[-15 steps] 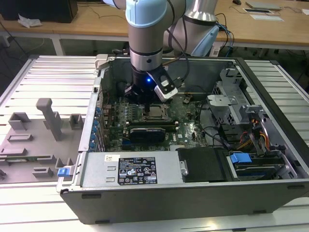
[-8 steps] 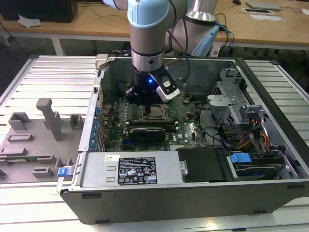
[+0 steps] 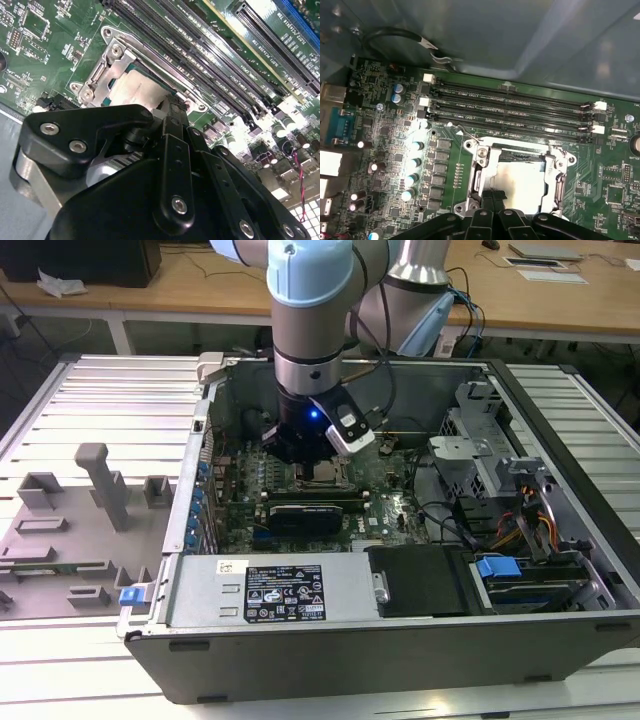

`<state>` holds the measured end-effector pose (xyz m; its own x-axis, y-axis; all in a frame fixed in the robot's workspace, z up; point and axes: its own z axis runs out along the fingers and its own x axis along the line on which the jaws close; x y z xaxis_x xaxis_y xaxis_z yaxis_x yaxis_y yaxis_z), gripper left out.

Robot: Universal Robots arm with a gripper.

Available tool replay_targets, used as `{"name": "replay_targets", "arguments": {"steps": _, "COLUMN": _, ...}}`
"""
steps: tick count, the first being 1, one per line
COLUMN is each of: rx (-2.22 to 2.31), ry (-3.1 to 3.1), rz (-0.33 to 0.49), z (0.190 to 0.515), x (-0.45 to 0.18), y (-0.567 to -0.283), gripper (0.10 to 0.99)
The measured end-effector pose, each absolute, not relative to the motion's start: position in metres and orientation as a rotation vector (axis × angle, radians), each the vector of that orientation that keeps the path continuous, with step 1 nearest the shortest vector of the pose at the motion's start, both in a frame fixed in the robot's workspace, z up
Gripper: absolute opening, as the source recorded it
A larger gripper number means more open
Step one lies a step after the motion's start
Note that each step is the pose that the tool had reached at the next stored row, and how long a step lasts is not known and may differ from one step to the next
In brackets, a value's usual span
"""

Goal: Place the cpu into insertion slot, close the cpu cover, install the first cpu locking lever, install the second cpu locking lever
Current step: 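Close the cpu cover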

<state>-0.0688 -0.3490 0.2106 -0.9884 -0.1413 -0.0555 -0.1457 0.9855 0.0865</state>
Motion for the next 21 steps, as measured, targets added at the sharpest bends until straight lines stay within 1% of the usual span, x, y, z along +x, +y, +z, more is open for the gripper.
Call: {"name": "replay_targets", "arguments": {"steps": 21, "rx": -0.223, "ry": 3.081, "rz": 0.146, "z": 0.2068, "x": -0.0655, "y": -0.3442, "gripper": 0.106}}
